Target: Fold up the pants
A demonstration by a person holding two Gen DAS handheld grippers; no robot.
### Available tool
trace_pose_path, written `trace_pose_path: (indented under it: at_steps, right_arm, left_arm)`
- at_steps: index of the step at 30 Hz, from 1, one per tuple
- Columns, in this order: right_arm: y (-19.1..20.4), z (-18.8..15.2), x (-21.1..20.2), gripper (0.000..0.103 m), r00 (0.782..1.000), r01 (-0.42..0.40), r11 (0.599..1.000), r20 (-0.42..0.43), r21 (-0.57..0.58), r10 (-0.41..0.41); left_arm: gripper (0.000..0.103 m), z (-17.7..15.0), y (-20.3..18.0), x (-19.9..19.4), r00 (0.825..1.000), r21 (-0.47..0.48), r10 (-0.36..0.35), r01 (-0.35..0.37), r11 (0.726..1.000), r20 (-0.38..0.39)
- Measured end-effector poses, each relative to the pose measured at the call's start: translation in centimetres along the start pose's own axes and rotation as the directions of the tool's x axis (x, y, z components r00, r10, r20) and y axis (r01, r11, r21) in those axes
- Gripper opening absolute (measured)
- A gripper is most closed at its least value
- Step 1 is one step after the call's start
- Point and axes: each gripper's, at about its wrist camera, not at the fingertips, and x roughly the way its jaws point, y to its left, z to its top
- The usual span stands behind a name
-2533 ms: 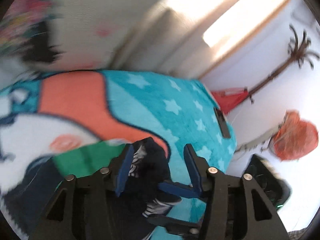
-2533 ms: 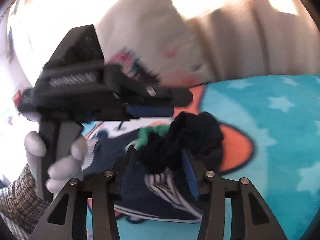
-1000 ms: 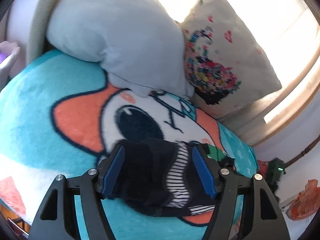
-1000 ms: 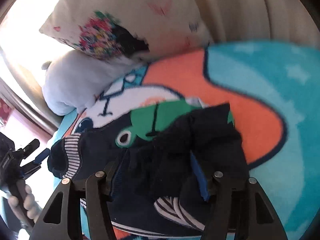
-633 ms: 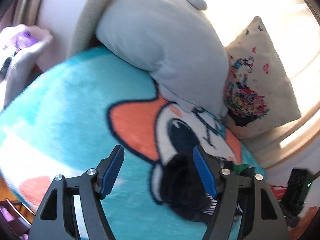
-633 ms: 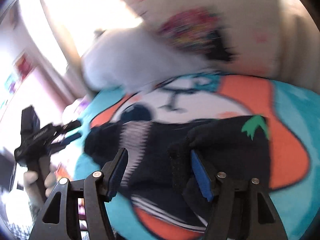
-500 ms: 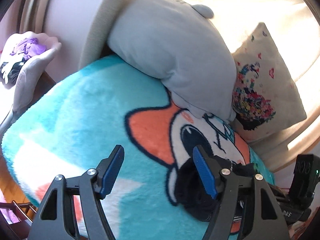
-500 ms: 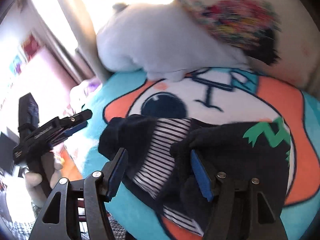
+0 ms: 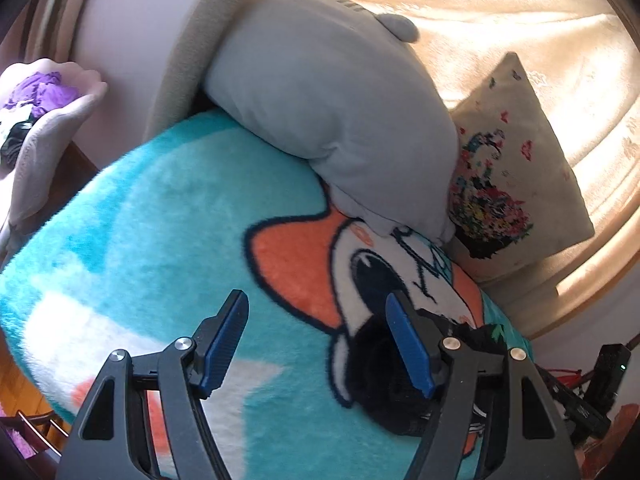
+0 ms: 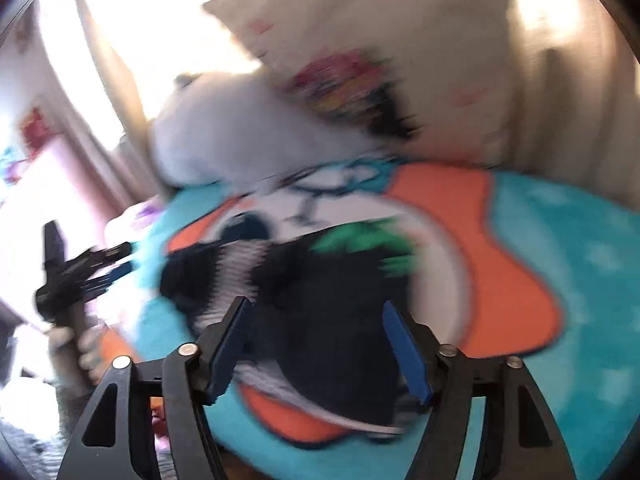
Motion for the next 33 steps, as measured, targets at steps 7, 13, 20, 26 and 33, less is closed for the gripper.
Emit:
trace_pose_path:
  at_steps: [7, 13, 20, 26, 33]
  right_arm:
    - [-3.0, 0.6, 4.0, 0.074, 0.998, -0.019, 0.994, -0.056, 0.107, 0.025]
    - [-2.0, 0.3, 6.1, 0.022, 0.996, -0.014, 0.999, -0.085, 0.041, 0.017]
    - [-6.9, -1.7, 3.5, 0.017, 1.0, -0.025, 0.986, 0.013, 0.168, 0.023]
    - [-11.3, -3.6, 3.5, 0.023, 1.0, -0.02, 0.96, 0.005, 0.278, 0.02]
    - [-14.1, -4.2, -2.7, 0.034, 0.991, -0.006, 0.921, 0.126, 0.39, -0.047]
  left_arm:
    - [0.07, -0.8, -2.8, -0.2, 1.0, 0.062, -0.013, 0.014, 0.998, -0.013]
    - [0.07, -1.7, -5.3, 0.2, 0.999, 0.11, -0.01, 0.014, 0.994, -0.037]
    - [0.07, -3.7, -9.5, 1.8, 0.995, 0.193, -0.049, 0.066, 0.979, -0.089]
    - [0.07, -4.7, -11.6, 3.2, 0.991, 0.241, -0.033, 0.065, 0.968, -0.131]
    - [0.07, -4.0, -11.6, 2.4, 0.996, 0.236, -0.021, 0.042, 0.971, -0.09]
